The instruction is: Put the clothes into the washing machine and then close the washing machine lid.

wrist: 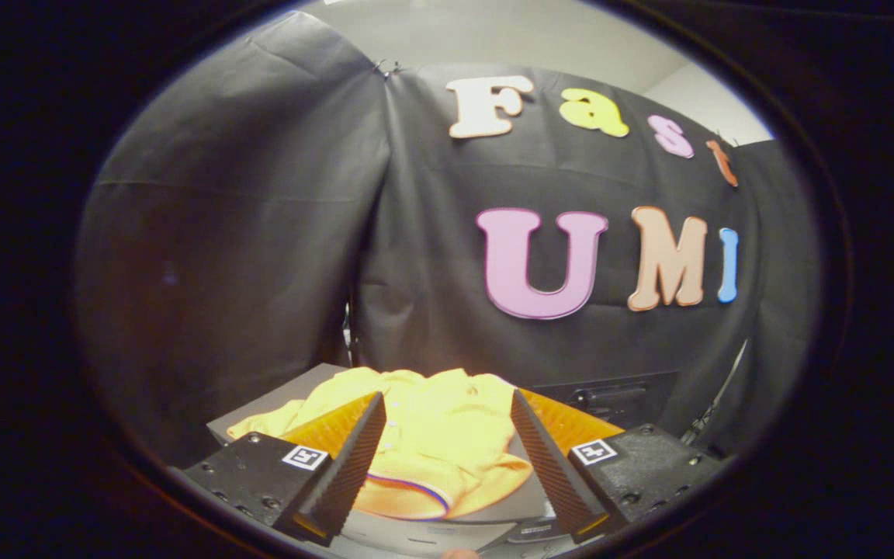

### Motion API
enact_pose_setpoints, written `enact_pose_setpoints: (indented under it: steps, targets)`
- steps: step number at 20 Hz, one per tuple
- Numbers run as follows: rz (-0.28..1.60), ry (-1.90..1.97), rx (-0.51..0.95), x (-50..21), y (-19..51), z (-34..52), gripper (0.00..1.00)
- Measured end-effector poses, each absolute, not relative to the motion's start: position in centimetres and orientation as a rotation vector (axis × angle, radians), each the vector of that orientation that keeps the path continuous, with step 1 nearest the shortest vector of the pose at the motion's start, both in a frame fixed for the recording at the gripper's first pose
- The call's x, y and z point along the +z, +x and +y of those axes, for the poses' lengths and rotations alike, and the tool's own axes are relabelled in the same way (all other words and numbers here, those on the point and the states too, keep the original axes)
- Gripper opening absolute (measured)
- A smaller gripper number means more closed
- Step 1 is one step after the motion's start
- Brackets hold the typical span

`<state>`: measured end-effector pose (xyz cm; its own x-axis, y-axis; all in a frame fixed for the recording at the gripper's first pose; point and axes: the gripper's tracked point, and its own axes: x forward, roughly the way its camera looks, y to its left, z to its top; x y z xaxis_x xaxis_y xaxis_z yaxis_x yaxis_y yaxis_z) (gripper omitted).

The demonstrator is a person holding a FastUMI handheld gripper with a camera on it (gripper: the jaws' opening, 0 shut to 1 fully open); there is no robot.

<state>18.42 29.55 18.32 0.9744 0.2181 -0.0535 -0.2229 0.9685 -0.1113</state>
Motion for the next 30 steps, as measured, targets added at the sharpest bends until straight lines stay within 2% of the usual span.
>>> enact_pose_setpoints:
  steps: [7, 12, 15, 16, 22, 24, 27, 30]
  targets:
    - [0.287, -0.252, 0.264, 12.3, 24.8, 35.6, 0.97]
    - [0.538, -0.240, 0.185, 6.9, 27.8, 35.3, 0.98]
    - [0.594, -0.050, 0.209, 5.5, 29.0, 36.1, 0.97]
    - [0.555, -0.049, 0.203, 6.3, 29.6, 35.9, 0.97]
    - [0.583, -0.024, 0.336, 6.4, 28.3, 35.6, 0.13]
    - [0.508, 0.044, 0.369, 8.6, 27.9, 35.1, 0.05]
    - [0.401, 0.091, 0.411, 12.5, 27.1, 33.9, 0.04]
    - [0.333, 0.063, 0.391, 15.5, 26.6, 31.8, 0.04]
